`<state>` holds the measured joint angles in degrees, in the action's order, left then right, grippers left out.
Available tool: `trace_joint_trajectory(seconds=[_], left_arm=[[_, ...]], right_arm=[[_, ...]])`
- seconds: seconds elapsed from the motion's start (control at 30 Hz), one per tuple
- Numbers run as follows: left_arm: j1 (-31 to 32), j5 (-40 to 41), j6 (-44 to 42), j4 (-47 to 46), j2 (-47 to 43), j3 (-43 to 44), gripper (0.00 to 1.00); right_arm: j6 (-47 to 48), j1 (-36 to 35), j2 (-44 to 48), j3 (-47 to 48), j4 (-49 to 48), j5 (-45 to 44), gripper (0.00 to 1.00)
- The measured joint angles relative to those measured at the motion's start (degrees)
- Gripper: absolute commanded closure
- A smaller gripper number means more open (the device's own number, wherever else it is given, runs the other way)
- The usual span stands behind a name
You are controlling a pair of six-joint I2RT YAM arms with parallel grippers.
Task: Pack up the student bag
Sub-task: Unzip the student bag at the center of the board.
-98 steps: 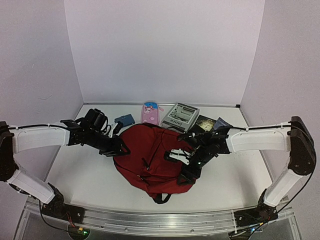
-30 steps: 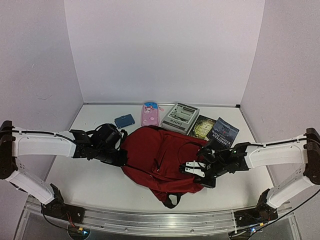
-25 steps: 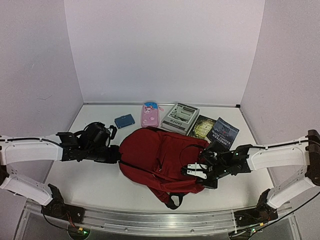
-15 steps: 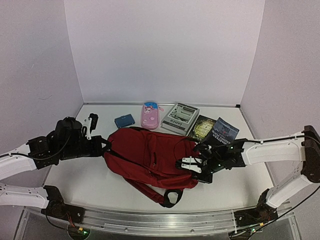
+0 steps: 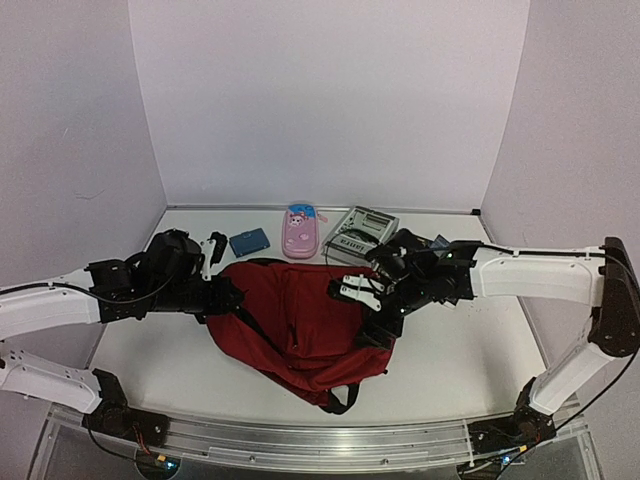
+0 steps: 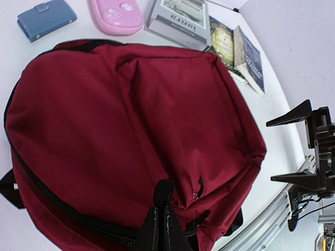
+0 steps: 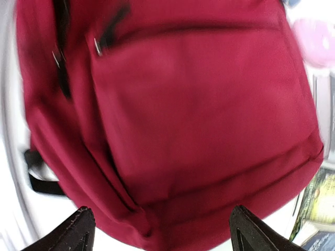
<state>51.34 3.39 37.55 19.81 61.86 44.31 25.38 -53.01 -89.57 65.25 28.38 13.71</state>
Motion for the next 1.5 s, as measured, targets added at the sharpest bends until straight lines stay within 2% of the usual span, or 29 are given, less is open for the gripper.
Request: trace_joint_trajectory(seconds=[0.17, 0.43, 0.7, 0.83, 0.9, 1.0, 1.1, 1.23, 1.3, 1.5], left_arm=[[0.15, -0.74, 0.83, -1.32, 0.47, 2.24, 1.0], [0.26, -0.17, 4.83, -1.13, 2.03, 8.37, 1.0], [0.83, -0.24, 7.39, -1.37, 4.29, 10.12, 1.0], [0.87, -0.42, 7.71, -1.93, 4.29, 10.1, 1.0], [0.87, -0.66, 7.79, -2.02, 4.29, 10.12, 1.0], [0.87, -0.77, 7.98, -2.1, 4.29, 10.11, 1.0], [0.86, -0.75, 8.23, -2.16, 4.29, 10.11, 1.0], [0.86, -0.61, 8.76, -2.18, 4.29, 10.11, 1.0], [0.85, -0.27, 8.95, -2.27, 4.29, 10.1, 1.0], [0.93, 2.6, 9.52, -1.89, 4.11, 10.12, 1.0]], right_arm=[[-4.46, -0.01, -1.24, 9.04, 1.78, 6.32, 0.18], [-12.0, -1.85, -10.52, 23.13, 1.14, 13.03, 0.2], [-16.93, -5.13, -15.61, 28.95, -0.66, 13.97, 0.26], [-19.21, -5.16, -16.98, 29.82, -2.67, 13.17, 0.33], [-20.35, -5.16, -17.79, 29.95, -3.9, 12.82, 0.39], [-21.92, -5.16, -19.12, 30.01, -5.5, 12.59, 0.55], [-23.17, -5.16, -20.31, 30.02, -6.34, 12.49, 0.58], [-23.78, -5.16, -20.97, 30.07, -7.18, 12.86, 0.89], [-24.28, -5.21, -20.97, 30.07, -7.55, 13.27, 1.0], [-23.89, -5.27, -20.67, 29.66, -7.89, 13.14, 1.0]])
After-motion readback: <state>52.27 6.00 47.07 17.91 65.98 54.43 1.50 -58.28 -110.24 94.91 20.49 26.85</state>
